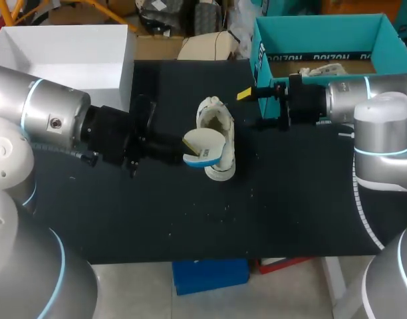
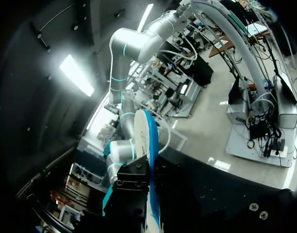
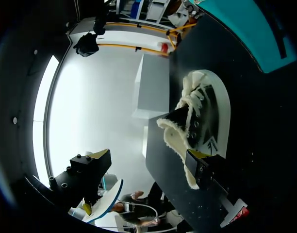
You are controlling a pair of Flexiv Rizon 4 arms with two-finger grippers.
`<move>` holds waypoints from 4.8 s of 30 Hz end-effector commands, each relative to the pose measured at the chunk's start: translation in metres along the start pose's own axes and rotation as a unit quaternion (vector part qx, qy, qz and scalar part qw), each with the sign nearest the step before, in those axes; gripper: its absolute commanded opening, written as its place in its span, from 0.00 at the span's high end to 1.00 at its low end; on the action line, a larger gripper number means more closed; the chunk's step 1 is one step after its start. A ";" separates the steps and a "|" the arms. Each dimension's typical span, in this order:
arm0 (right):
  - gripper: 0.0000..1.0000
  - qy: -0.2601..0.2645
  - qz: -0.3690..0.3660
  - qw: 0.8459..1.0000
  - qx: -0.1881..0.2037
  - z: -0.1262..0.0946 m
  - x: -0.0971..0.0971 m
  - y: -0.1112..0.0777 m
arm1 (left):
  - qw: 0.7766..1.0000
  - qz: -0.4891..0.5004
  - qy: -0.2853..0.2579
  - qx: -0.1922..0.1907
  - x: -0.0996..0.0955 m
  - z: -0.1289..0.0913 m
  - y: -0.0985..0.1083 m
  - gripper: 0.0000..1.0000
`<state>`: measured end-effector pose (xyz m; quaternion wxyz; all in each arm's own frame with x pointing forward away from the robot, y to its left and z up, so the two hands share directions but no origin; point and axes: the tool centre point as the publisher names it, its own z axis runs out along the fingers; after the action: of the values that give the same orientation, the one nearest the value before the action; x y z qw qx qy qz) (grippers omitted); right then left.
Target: Take the shoe out of the shoebox, open the shoe tongue, remove and reinsert the insole, then place the shoe into the shoebox
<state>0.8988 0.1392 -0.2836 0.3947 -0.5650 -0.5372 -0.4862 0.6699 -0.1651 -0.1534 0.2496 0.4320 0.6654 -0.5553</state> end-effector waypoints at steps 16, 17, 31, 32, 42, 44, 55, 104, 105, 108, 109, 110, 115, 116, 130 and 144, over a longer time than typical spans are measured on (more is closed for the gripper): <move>0.00 0.000 0.000 1.000 -0.001 0.002 -0.001 0.000 | 0.985 0.163 -0.049 -0.001 0.033 0.013 0.055 1.00; 0.00 0.000 0.000 1.000 -0.001 0.002 -0.001 0.000 | 0.983 0.178 -0.049 -0.001 0.035 0.012 0.063 1.00; 0.00 0.000 0.000 1.000 -0.001 0.002 -0.001 0.000 | 0.956 0.289 -0.037 -0.033 0.045 0.016 0.142 1.00; 0.00 0.000 0.000 1.000 -0.001 0.002 -0.001 0.000 | 0.954 0.294 -0.034 -0.037 0.045 0.017 0.147 1.00; 0.00 0.000 0.000 1.000 -0.001 0.002 -0.001 0.000 | 0.933 0.358 -0.015 -0.041 0.036 0.024 0.188 1.00; 0.00 0.000 0.000 1.000 -0.001 0.002 -0.001 0.000 | 0.932 0.359 -0.018 -0.042 0.033 0.023 0.194 1.00; 0.00 0.000 0.000 1.000 -0.001 0.002 -0.001 0.000 | 0.934 0.354 -0.035 -0.040 0.028 0.020 0.211 1.00; 0.66 0.006 0.005 1.000 0.019 0.067 0.009 0.001 | 0.934 0.354 -0.035 -0.040 0.028 0.020 0.211 1.00; 0.70 0.006 0.004 1.000 0.020 0.067 0.009 0.001 | 0.934 0.354 -0.035 -0.040 0.028 0.020 0.211 1.00; 1.00 0.005 0.002 1.000 0.021 0.067 0.009 0.003 | 0.934 0.354 -0.035 -0.040 0.028 0.020 0.211 1.00; 1.00 0.007 0.001 1.000 0.023 0.067 0.009 0.003 | 0.934 0.354 -0.035 -0.040 0.028 0.020 0.211 1.00; 1.00 0.008 0.001 1.000 0.023 0.066 0.009 0.003 | 0.934 0.354 -0.035 -0.040 0.028 0.020 0.211 1.00; 1.00 0.008 0.000 1.000 0.023 0.066 0.009 0.003 | 0.934 0.354 -0.035 -0.040 0.028 0.020 0.211 1.00; 1.00 0.008 0.000 1.000 0.023 0.066 0.009 0.003 | 0.934 0.354 -0.035 -0.040 0.028 0.020 0.211 1.00; 1.00 0.008 0.000 1.000 0.023 0.066 0.009 0.003 | 0.841 0.249 0.440 -0.193 0.026 -0.029 0.164 0.00; 1.00 0.008 0.000 1.000 0.023 0.066 0.009 0.003 | 0.703 0.187 0.632 -0.266 -0.008 -0.009 0.163 0.00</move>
<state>0.9094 0.2046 -0.2886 0.4119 -0.5523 -0.5448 -0.4780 0.8078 -0.1452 -0.2327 0.2996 0.6870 0.6175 -0.2384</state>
